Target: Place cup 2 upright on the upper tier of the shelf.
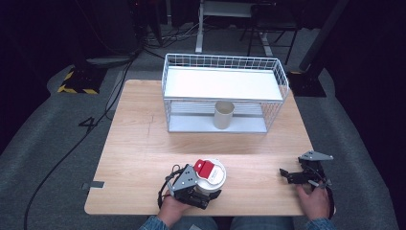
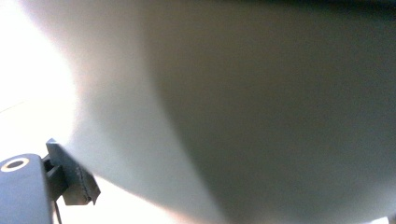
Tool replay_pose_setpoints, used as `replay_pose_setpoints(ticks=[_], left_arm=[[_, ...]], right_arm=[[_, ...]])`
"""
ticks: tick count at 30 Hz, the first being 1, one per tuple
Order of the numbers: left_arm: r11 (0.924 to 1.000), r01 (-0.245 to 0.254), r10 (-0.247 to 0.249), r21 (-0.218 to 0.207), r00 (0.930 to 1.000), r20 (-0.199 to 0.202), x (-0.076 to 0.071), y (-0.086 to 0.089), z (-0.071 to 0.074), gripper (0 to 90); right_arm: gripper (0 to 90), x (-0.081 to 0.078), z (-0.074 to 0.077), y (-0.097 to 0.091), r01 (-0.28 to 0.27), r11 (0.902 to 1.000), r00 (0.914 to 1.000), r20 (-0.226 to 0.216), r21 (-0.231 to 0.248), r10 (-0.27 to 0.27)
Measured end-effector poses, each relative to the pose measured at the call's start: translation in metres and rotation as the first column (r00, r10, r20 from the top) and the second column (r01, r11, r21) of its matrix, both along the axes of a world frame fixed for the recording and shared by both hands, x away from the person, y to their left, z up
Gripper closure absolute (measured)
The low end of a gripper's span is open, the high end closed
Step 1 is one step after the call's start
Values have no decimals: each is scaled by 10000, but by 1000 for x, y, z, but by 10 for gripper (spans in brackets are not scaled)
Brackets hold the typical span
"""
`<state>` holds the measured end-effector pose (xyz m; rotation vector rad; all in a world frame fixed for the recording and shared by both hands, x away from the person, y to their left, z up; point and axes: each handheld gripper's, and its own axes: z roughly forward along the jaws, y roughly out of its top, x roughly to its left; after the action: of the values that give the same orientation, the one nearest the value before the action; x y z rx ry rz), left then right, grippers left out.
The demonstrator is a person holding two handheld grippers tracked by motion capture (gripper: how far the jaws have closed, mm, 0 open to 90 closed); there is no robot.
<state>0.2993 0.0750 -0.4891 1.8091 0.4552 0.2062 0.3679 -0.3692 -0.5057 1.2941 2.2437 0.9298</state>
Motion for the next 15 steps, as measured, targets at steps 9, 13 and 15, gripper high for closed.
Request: replay_pose_setpoints(ticks=[9, 13, 15], left_arm=[[9995, -323, 322, -76, 9994, -86, 0, 6, 16, 95], [9990, -433, 431, -60, 9989, -200, 0, 10, 26, 95], [9990, -452, 451, -68, 9987, -228, 1, 12, 30, 95]], right_arm=[[3, 0, 0, 0, 2, 10000, 10000, 0, 2, -2], [3, 0, 0, 0, 1, 10000, 10000, -2, -4, -1], [3, 0, 0, 0, 0, 10000, 10000, -1, -13, 0]])
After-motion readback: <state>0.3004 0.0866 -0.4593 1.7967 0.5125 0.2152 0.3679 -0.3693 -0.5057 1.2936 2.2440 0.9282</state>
